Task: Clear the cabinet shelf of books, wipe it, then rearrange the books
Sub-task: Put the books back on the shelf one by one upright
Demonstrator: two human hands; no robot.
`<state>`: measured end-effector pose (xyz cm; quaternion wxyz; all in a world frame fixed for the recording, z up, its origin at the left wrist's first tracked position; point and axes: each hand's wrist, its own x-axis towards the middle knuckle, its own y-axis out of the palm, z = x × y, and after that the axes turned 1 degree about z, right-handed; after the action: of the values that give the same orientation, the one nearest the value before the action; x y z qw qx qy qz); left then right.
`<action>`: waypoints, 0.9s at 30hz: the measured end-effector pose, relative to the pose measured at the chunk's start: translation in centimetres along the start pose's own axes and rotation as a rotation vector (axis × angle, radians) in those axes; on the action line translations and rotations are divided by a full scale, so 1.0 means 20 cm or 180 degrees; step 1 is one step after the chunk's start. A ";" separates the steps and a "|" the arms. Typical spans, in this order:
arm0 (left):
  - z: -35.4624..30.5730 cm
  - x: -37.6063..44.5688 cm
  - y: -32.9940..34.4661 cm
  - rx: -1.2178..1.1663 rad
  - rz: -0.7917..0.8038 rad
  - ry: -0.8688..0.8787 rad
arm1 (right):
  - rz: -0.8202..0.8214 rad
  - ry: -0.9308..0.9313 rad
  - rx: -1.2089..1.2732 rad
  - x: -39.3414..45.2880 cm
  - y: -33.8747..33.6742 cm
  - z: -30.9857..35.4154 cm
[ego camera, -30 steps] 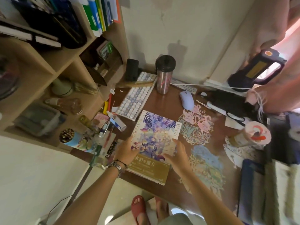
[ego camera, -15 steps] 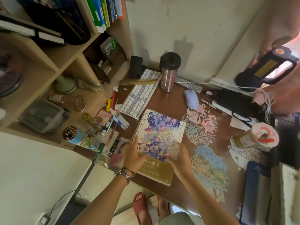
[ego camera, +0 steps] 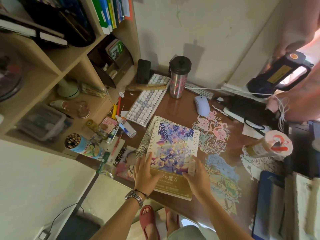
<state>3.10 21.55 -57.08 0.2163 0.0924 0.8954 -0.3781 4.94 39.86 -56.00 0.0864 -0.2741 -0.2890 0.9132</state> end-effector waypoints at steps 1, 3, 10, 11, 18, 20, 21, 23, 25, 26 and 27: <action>0.00 -0.01 -0.01 -0.0144 -0.0011 -0.0007 | 0.0026 -0.0023 0.0013 0.00 0.00 0.00; -0.01 -0.02 -0.02 -0.0537 0.0023 0.0030 | 0.0107 -0.0019 0.0074 0.01 -0.01 -0.02; -0.03 -0.02 -0.11 -0.1790 0.0169 0.0082 | 0.0312 0.0155 0.0720 0.05 0.02 -0.11; -0.05 -0.02 -0.12 -0.1941 0.0192 0.0087 | 0.0360 0.0176 0.0824 0.05 0.02 -0.12; -0.22 -0.11 -0.17 -0.2020 0.0185 0.0450 | 0.0589 0.0213 0.0633 0.05 0.00 -0.18; -0.27 -0.12 -0.15 -0.1901 0.0323 0.0524 | 0.0680 0.0122 0.0385 0.05 0.00 -0.21; -0.29 -0.13 -0.13 -0.1822 0.0358 0.0571 | 0.0716 0.0089 0.0248 0.05 0.00 -0.24; -0.33 -0.14 -0.10 -0.1698 0.0346 0.0629 | 0.0617 0.0160 0.0310 0.06 -0.01 -0.29; -0.35 -0.14 -0.09 -0.1648 0.0320 0.0641 | 0.0489 0.0113 0.0614 0.04 -0.05 -0.26; -0.36 -0.14 -0.09 -0.1625 0.0326 0.0655 | 0.0428 0.0059 0.0735 0.02 -0.08 -0.24; -0.37 -0.14 -0.09 -0.1603 0.0345 0.0673 | 0.0373 -0.0042 0.0906 0.00 -0.12 -0.20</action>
<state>2.67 25.57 -50.00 0.1576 0.1224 0.9725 -0.1197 7.14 43.77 -57.41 0.0690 -0.2696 -0.1407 0.9501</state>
